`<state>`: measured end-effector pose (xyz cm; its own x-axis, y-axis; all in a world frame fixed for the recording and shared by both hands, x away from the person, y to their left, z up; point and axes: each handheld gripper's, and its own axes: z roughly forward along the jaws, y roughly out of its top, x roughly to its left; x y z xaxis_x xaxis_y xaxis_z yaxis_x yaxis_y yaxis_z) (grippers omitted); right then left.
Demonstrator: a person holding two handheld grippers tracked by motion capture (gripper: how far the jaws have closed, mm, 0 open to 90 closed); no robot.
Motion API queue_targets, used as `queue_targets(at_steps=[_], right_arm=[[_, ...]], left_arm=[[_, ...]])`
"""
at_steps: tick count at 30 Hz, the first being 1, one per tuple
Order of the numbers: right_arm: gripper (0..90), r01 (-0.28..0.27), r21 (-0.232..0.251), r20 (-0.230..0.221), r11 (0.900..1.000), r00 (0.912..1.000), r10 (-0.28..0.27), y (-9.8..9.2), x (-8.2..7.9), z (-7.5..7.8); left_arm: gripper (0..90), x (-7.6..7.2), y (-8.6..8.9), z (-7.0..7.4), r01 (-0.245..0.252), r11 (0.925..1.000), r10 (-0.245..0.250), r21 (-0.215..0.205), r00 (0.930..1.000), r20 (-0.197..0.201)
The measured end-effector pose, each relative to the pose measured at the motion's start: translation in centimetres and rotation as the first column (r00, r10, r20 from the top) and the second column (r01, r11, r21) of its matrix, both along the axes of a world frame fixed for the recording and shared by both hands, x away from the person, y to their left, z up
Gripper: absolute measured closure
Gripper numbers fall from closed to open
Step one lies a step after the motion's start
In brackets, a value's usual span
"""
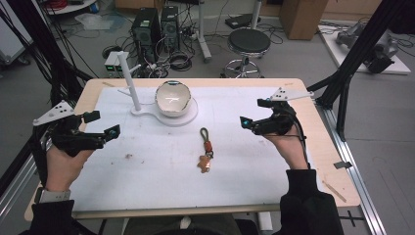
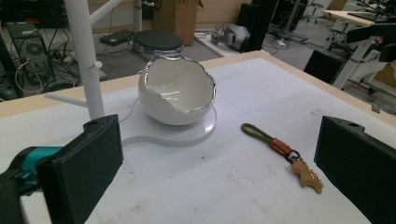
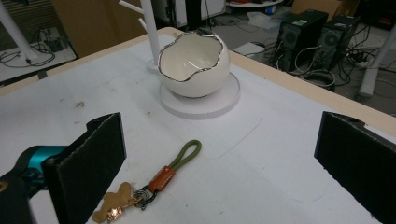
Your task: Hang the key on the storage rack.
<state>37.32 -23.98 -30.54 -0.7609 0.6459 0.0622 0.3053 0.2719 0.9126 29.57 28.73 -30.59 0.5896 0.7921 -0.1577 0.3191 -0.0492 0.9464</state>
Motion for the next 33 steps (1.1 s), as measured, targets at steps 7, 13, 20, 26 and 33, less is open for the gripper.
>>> queue_targets(at_steps=[7, 13, 20, 26, 33], right_arm=[[1.5, -0.019, -0.022, -0.016, 1.000, 0.9997, 0.018, 1.4, 0.7, -0.6], [1.5, -0.034, -0.021, -0.027, 0.999, 0.9991, 0.034, 2.8, 1.7, -1.1], [1.5, -0.041, -0.055, -0.043, 0.998, 0.9983, 0.038, 4.7, 2.4, -1.8], [1.6, -0.033, -0.084, -0.104, 0.996, 0.9943, 0.024, 6.8, 3.8, -4.0], [1.5, -0.001, -0.070, -0.125, 0.998, 0.9921, -0.008, 7.8, 5.9, -7.4]], left_arm=[[1.7, -0.5, 0.4, -0.2, -0.007, 1.0000, 0.007, 0.002, 1.0000, -0.007], [1.7, -1.2, -0.1, -0.8, -0.020, 0.9988, 0.020, 0.045, 0.9998, -0.010], [1.7, -1.9, -0.1, -1.2, -0.021, 0.9986, 0.022, 0.049, 0.9995, -0.021], [1.7, -2.2, 0.1, -1.6, -0.032, 0.9977, 0.034, 0.059, 0.9987, -0.037], [1.7, -2.5, 0.6, -2.0, -0.055, 0.9963, 0.059, 0.066, 0.9969, -0.053]])
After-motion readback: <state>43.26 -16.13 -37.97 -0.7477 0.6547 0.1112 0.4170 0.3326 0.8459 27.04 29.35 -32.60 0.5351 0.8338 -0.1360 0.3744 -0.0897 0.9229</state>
